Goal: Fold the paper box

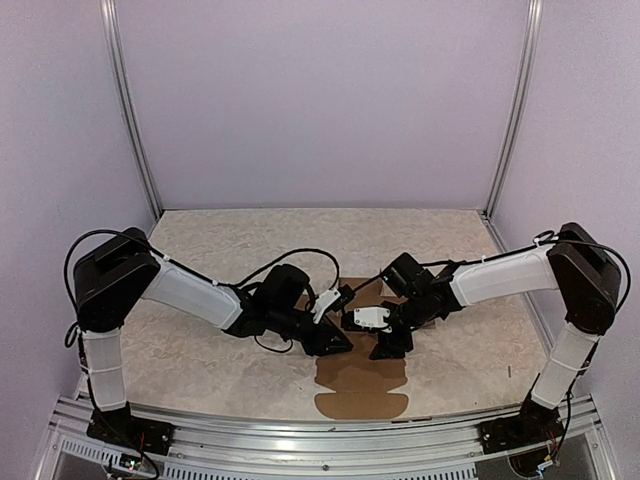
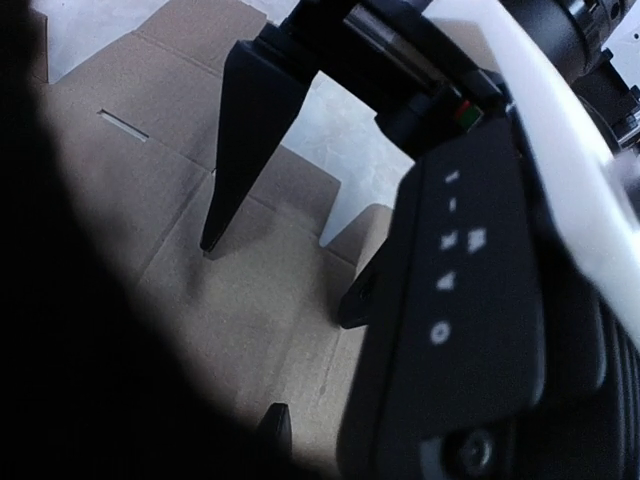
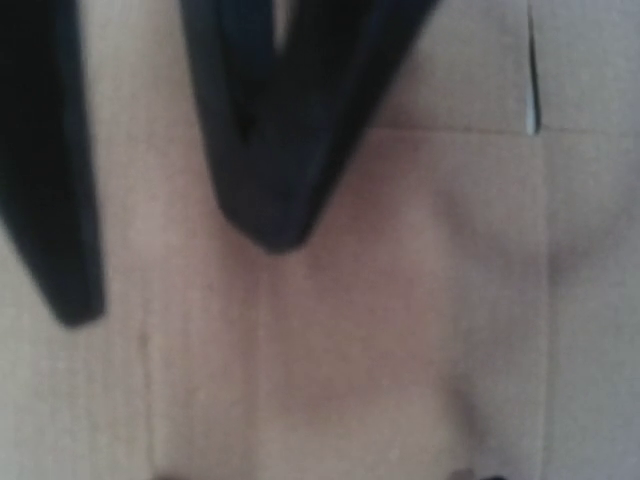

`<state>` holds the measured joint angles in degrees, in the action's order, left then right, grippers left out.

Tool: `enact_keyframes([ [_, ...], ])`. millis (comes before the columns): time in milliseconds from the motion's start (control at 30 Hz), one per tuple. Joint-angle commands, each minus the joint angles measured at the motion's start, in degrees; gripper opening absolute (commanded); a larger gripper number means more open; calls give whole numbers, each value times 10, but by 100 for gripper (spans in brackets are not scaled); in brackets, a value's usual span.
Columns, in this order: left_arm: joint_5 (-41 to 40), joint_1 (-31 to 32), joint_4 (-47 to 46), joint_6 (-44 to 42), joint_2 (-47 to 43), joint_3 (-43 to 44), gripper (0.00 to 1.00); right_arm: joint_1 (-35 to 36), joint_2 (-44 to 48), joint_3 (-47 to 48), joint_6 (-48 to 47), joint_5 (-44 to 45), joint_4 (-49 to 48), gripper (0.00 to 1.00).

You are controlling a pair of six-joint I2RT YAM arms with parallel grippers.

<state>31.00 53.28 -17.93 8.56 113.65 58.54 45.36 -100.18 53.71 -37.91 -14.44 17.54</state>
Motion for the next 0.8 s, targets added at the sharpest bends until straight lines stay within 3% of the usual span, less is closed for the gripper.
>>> enact_keyframes([
  [0, -32, -1, 9, -13, -45, -26, 28, 10, -21, -28, -1, 23, -1, 67],
  [167, -144, -29, 86, 4, -115, -75, 31, 10, -25, -25, -1, 24, -2, 67],
  [333, -273, -35, 169, -36, -108, -82, 28, 10, -25, -25, -3, 26, 0, 67],
  [767, -265, -9, 184, -76, -28, -27, 25, 10, -31, -22, 2, 21, 1, 67],
])
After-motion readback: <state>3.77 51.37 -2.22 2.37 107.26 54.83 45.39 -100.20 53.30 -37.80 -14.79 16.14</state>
